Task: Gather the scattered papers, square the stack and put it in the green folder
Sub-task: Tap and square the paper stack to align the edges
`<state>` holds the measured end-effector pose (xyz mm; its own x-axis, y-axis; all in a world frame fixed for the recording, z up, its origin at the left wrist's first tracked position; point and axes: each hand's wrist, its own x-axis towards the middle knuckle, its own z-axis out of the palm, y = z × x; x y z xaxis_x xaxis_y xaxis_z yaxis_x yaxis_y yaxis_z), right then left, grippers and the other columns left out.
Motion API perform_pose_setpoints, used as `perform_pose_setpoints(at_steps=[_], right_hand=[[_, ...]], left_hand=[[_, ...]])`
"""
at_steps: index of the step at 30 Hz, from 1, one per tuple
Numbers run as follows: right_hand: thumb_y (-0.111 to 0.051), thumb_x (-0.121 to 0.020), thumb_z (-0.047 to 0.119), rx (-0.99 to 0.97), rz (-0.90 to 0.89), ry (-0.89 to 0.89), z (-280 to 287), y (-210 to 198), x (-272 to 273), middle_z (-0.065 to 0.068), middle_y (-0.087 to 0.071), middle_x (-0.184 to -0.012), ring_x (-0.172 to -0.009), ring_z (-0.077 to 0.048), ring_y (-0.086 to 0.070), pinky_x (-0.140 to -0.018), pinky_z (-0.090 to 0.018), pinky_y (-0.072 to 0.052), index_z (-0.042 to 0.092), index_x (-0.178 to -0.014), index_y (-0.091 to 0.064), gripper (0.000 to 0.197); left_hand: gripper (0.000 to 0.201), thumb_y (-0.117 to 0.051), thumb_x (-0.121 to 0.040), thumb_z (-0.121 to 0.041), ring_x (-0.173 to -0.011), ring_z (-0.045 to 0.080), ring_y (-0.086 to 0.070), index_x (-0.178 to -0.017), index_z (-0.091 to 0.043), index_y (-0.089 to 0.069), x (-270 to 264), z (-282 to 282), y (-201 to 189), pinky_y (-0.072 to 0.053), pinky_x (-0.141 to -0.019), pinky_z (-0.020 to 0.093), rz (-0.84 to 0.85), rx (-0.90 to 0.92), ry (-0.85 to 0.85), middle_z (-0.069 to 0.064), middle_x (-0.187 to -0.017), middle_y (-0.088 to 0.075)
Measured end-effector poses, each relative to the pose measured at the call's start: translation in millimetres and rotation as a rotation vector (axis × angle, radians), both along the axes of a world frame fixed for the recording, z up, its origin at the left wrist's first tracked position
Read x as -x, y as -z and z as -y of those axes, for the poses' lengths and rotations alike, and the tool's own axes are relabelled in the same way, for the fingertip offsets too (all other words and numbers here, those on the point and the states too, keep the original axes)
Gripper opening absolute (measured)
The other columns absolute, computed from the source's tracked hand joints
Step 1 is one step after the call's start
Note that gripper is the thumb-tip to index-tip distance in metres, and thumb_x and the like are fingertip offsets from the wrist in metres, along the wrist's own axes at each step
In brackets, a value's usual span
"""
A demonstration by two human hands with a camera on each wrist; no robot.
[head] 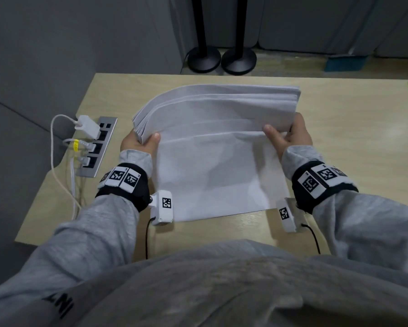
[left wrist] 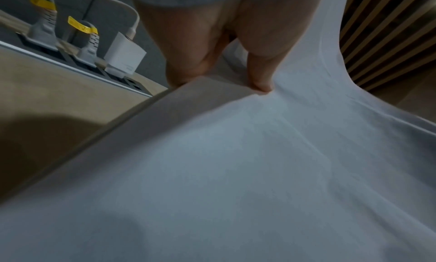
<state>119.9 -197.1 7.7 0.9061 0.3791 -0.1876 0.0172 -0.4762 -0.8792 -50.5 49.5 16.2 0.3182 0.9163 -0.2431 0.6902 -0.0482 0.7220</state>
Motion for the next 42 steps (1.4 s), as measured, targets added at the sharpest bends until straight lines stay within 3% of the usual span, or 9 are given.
perform_pose_setpoints(at_steps=[7,12,18,21,25,30,32,35,42], right_hand=[[-0.065,-0.083,0.015,0.220,-0.039,-0.066,-1,6,-7,-0.004,-0.063,-0.106,-0.095,-0.025,-0.061,-0.083,-0.026,-0.045,0.024,-0.120,-0.048,0.042],[-0.061,-0.087,0.021,0.074,0.110,0.042,0,-11,-5,0.001,-0.062,-0.095,-0.085,-0.022,-0.060,-0.075,-0.025,-0.043,0.026,-0.109,-0.050,0.025],[-0.061,-0.088,0.016,-0.067,0.456,0.058,-5,-44,-7,0.022,-0.053,-0.078,-0.062,-0.001,-0.049,-0.053,-0.003,-0.033,0.023,-0.102,-0.054,0.017],[-0.059,-0.085,0.009,-0.096,0.569,0.006,-10,-61,-8,0.015,-0.058,-0.088,-0.078,-0.004,-0.054,-0.065,-0.010,-0.037,0.020,-0.103,-0.057,0.021],[-0.052,-0.078,-0.002,-0.108,0.736,-0.120,-22,-83,0,0.015,-0.059,-0.092,-0.088,-0.014,-0.060,-0.077,-0.024,-0.048,0.017,-0.103,-0.058,0.032],[-0.050,-0.074,-0.007,-0.121,0.885,-0.193,-35,-104,13,0.013,-0.060,-0.089,-0.087,-0.024,-0.062,-0.078,-0.044,-0.052,0.008,-0.104,-0.060,0.035],[-0.053,-0.076,-0.004,-0.105,0.940,-0.196,-35,-110,13,0.003,-0.067,-0.087,-0.082,-0.025,-0.063,-0.079,-0.041,-0.052,0.009,-0.100,-0.063,0.029],[-0.061,-0.081,0.008,-0.016,1.101,-0.178,-34,-115,15,0.005,-0.068,-0.081,-0.075,-0.019,-0.061,-0.085,-0.023,-0.031,0.018,-0.092,-0.067,0.016],[-0.064,-0.085,0.018,-0.083,1.207,-0.152,-30,-114,26,0.007,-0.067,-0.076,-0.071,-0.015,-0.059,-0.084,-0.022,-0.027,0.018,-0.087,-0.069,0.005]], left_hand=[[0.054,-0.068,-0.079,-0.044,-0.104,0.028,-0.063,-0.119,-0.009,-0.058,1,-2,3,-0.049,-0.090,0.030,0.024,0.039,-0.018,0.013,-0.116,-0.065],[0.061,-0.071,-0.078,-0.045,-0.080,0.027,-0.055,-0.119,-0.002,-0.057,4,-4,-12,-0.040,-0.067,0.017,-0.041,0.023,0.006,0.015,-0.100,-0.064],[0.044,-0.080,-0.066,-0.031,-0.089,0.018,-0.062,-0.104,-0.034,-0.058,13,-27,-31,-0.053,-0.078,0.036,0.252,-0.018,0.204,0.003,-0.101,-0.066],[0.056,-0.082,-0.068,-0.020,-0.077,0.003,-0.063,-0.110,-0.042,-0.053,12,-33,-47,-0.051,-0.077,0.027,0.267,-0.123,0.406,-0.012,-0.081,-0.070],[0.063,-0.084,-0.065,-0.025,-0.093,-0.002,-0.062,-0.117,-0.041,-0.053,-3,-9,-78,-0.045,-0.084,0.017,0.160,-0.297,0.689,-0.011,-0.100,-0.069],[0.035,-0.075,-0.064,-0.028,-0.092,0.011,-0.068,-0.095,-0.041,-0.067,-18,34,-84,-0.054,-0.090,0.038,0.346,-0.184,0.717,-0.008,-0.095,-0.071],[0.019,-0.070,-0.063,-0.029,-0.074,-0.009,-0.065,-0.076,-0.043,-0.074,-23,39,-85,-0.052,-0.085,0.021,0.421,-0.015,0.552,-0.021,-0.073,-0.068],[0.029,-0.074,-0.079,-0.019,-0.049,-0.029,-0.045,-0.104,-0.005,-0.067,-26,40,-77,-0.040,-0.060,-0.002,0.333,-0.077,0.382,-0.021,-0.069,-0.048],[0.032,-0.077,-0.074,-0.025,-0.045,-0.023,-0.047,-0.079,-0.029,-0.045,-18,55,-74,-0.036,-0.048,-0.006,0.206,-0.059,0.380,-0.026,-0.061,-0.050]])
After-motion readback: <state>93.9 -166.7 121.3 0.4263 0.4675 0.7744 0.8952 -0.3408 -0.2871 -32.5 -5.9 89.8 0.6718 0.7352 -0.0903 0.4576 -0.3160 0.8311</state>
